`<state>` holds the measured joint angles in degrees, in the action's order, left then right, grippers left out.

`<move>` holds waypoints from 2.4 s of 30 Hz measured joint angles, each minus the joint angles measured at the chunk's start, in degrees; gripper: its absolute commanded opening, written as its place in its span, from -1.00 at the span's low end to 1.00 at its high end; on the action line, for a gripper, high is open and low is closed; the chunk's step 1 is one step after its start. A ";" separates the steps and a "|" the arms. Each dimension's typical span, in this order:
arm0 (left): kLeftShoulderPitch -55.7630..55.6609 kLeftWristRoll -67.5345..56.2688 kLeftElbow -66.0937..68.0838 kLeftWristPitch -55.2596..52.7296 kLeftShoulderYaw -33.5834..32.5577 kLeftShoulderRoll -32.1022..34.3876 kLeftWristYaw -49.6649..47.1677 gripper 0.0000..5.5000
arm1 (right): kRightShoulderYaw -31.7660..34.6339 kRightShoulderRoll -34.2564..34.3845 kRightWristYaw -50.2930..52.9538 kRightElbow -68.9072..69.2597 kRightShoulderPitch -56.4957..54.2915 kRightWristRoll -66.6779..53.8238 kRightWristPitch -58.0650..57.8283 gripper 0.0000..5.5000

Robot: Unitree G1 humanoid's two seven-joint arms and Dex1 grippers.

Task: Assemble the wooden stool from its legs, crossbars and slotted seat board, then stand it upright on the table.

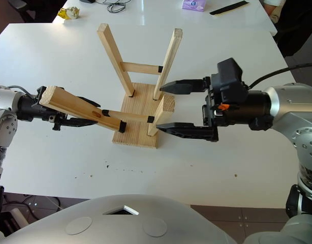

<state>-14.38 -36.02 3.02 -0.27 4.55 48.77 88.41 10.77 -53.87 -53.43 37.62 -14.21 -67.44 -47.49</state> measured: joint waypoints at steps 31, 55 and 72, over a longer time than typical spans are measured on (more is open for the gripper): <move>-6.08 0.00 5.92 2.46 4.54 -0.72 1.40 -0.25 | -3.89 -0.53 -0.63 2.05 2.46 7.28 9.46 -0.90; -5.61 0.00 6.18 4.05 4.88 -0.90 1.05 -0.25 | 16.32 -5.20 -2.68 -4.31 17.15 -6.56 -0.55 0.08; -7.18 0.01 7.03 4.12 5.76 -0.90 1.61 -0.25 | -5.75 2.47 0.80 0.15 21.93 25.80 12.19 0.08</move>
<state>-21.57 -36.01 10.04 3.85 10.31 47.87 90.02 5.02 -51.41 -52.63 37.77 7.72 -41.64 -35.29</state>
